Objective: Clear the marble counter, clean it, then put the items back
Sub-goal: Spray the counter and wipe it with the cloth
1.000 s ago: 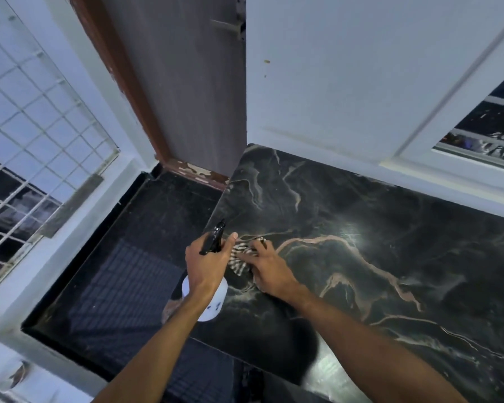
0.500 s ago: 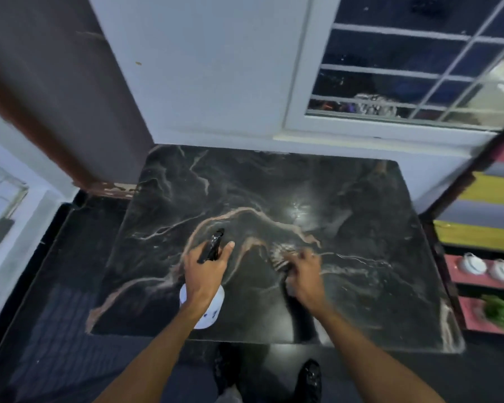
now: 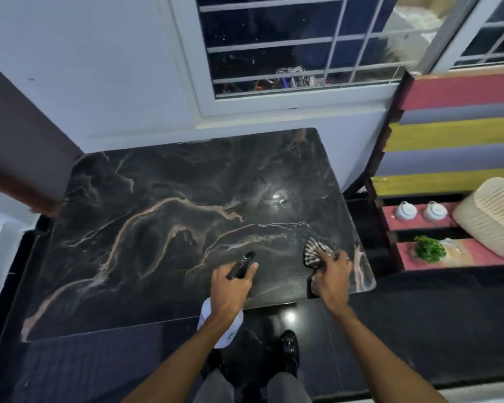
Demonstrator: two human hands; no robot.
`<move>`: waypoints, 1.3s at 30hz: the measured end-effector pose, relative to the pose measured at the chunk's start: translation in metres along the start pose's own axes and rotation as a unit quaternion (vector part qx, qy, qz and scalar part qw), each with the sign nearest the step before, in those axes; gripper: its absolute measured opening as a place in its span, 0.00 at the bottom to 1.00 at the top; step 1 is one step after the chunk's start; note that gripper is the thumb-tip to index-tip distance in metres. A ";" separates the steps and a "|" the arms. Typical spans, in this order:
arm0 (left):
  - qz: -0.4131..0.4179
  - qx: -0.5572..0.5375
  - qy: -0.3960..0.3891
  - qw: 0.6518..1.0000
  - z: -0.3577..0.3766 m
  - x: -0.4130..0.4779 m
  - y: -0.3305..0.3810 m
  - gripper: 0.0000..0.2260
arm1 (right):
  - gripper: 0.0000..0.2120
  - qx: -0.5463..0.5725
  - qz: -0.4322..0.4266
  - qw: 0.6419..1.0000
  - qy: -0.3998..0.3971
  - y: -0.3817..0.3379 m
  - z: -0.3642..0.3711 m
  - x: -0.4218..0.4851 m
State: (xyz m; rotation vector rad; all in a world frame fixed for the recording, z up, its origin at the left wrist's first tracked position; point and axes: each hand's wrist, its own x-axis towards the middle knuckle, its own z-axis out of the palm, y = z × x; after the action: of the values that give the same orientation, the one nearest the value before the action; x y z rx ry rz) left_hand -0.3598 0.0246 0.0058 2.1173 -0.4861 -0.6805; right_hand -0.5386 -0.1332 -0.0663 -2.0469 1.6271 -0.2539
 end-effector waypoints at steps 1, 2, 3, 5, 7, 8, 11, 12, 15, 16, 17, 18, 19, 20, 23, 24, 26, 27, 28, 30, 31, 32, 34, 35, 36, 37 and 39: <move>0.001 0.012 -0.009 1.000 0.014 -0.003 0.003 0.27 | 0.24 -0.006 0.004 1.000 0.003 0.007 -0.004 0.006; 0.003 0.022 -0.018 1.000 0.025 -0.005 0.005 0.26 | 0.23 -0.007 -0.002 1.000 -0.001 0.011 -0.006 0.011; 0.003 0.032 -0.025 0.999 0.035 -0.007 0.007 0.25 | 0.23 -0.004 -0.012 1.000 -0.004 0.014 -0.008 0.015; -0.005 0.037 -0.034 0.999 0.047 -0.007 0.011 0.24 | 0.23 0.008 -0.012 1.000 0.001 0.018 -0.013 0.024; -0.010 0.027 -0.023 0.999 0.050 -0.006 0.013 0.25 | 0.22 0.017 0.022 0.999 0.018 0.014 -0.018 0.033; -0.010 0.024 -0.013 1.000 0.048 -0.005 0.013 0.25 | 0.22 0.010 0.031 0.999 0.026 0.009 -0.017 0.035; -0.012 0.007 0.006 1.000 0.034 0.003 0.009 0.23 | 0.22 -0.011 -0.044 0.999 -0.021 -0.015 -0.003 0.031; -0.013 -0.001 0.008 1.000 0.028 0.006 0.009 0.22 | 0.23 -0.012 -0.095 0.995 -0.040 -0.019 0.002 0.031; 0.000 -0.023 0.030 0.999 0.003 0.019 0.001 0.21 | 0.24 0.010 -0.075 0.997 -0.021 -0.032 0.007 0.052; 0.007 -0.029 0.039 0.999 -0.005 0.022 -0.001 0.21 | 0.24 0.020 -0.024 0.999 0.007 -0.039 0.011 0.058; 0.014 -0.033 0.048 0.998 -0.014 0.025 -0.002 0.21 | 0.25 0.021 0.002 1.000 0.018 -0.052 0.018 0.059; 0.016 -0.038 0.052 0.998 -0.023 0.029 -0.006 0.21 | 0.25 0.009 -0.013 1.000 0.010 -0.073 0.030 0.051; 0.014 -0.042 0.050 0.998 -0.034 0.032 -0.010 0.21 | 0.27 -0.005 -0.062 0.998 -0.019 -0.098 0.045 0.037; 0.013 -0.043 0.049 0.998 -0.041 0.033 -0.011 0.20 | 0.28 -0.017 -0.131 0.989 -0.060 -0.119 0.061 0.019; 0.024 -0.039 0.040 0.998 -0.068 0.040 -0.019 0.17 | 0.26 -0.033 -0.294 0.942 -0.157 -0.152 0.096 -0.024; 0.029 -0.038 0.037 0.998 -0.074 0.042 -0.022 0.17 | 0.26 -0.023 -0.290 0.946 -0.141 -0.151 0.094 -0.020; 0.033 -0.041 0.027 0.998 -0.090 0.046 -0.032 0.20 | 0.27 -0.002 -0.172 0.982 -0.072 -0.144 0.085 -0.006; 0.040 -0.039 0.023 0.998 -0.095 0.047 -0.036 0.21 | 0.26 0.008 -0.098 0.994 -0.038 -0.137 0.081 0.000; 0.047 -0.034 0.018 0.998 -0.099 0.046 -0.041 0.22 | 0.26 0.006 -0.055 0.998 -0.022 -0.133 0.080 -0.003; 0.065 -0.022 0.009 0.998 -0.105 0.044 -0.047 0.22 | 0.26 -0.015 -0.093 0.995 -0.028 -0.143 0.088 -0.033; 0.073 -0.015 0.003 0.997 -0.106 0.041 -0.048 0.22 | 0.26 -0.018 -0.147 0.987 -0.058 -0.147 0.096 -0.056; 0.081 -0.009 -0.002 0.997 -0.106 0.038 -0.049 0.22 | 0.26 -0.021 -0.199 0.974 -0.105 -0.146 0.102 -0.079; 0.094 -0.005 -0.020 0.995 -0.103 0.033 -0.051 0.21 | 0.26 -0.028 -0.255 0.956 -0.141 -0.126 0.102 -0.106; 0.093 -0.011 -0.032 0.995 -0.101 0.029 -0.051 0.21 | 0.25 -0.021 -0.238 0.965 -0.110 -0.109 0.092 -0.104; 0.088 -0.016 -0.042 0.995 -0.098 0.026 -0.051 0.22 | 0.25 -0.014 -0.186 0.981 -0.063 -0.090 0.080 -0.095; 0.087 -0.022 -0.050 0.995 -0.095 0.023 -0.051 0.22 | 0.24 -0.006 -0.103 0.995 -0.016 -0.070 0.064 -0.082; 0.097 -0.025 -0.056 0.993 -0.087 0.015 -0.051 0.22 | 0.25 0.009 0.055 0.997 0.047 -0.037 0.038 -0.063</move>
State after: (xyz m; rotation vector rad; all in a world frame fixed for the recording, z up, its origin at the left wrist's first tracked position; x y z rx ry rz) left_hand -0.2888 0.0976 0.0036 1.9619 -0.7184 -0.6942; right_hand -0.5070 -0.0579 -0.0701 -1.9505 1.7815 -0.3283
